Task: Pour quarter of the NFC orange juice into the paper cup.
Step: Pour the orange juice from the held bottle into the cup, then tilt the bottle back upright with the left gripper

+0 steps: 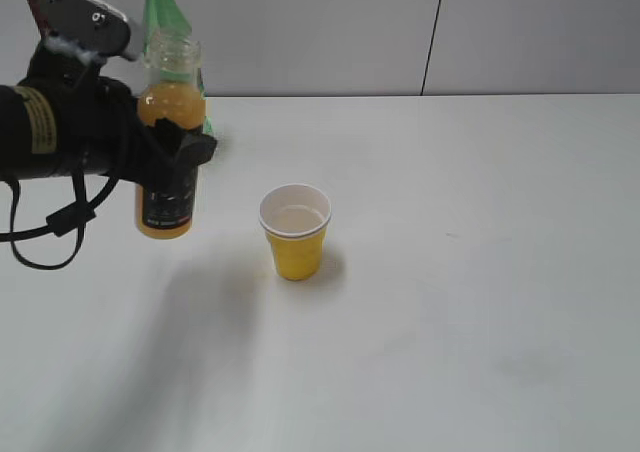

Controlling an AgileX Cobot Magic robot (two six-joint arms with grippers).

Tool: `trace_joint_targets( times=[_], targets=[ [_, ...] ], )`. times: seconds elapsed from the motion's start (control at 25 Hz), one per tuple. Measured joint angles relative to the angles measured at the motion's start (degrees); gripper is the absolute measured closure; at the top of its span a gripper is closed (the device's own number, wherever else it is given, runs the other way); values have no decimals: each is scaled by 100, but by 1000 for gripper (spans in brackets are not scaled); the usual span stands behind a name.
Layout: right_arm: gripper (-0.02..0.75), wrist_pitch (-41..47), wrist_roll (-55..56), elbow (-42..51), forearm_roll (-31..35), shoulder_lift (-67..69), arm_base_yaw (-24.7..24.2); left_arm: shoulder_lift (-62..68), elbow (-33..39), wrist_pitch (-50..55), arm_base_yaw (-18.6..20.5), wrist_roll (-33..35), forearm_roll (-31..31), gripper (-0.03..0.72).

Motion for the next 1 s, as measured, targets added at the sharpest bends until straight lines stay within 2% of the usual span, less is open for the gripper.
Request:
trace_joint_targets(
  times=[0.44, 0.6, 0.8, 1.0],
  targets=[
    [148, 0, 7, 0, 0, 0, 0, 16, 70, 706, 0, 489, 323, 235],
    [148, -5, 7, 0, 0, 0, 0, 86, 38, 1108, -4, 508, 725, 235],
    [148, -5, 7, 0, 6, 0, 0, 96, -420, 1871, -20, 505, 1304, 235],
    [148, -5, 7, 0, 6, 0, 0, 115, -791, 2494, -475, 505, 2299, 235]
  ],
)
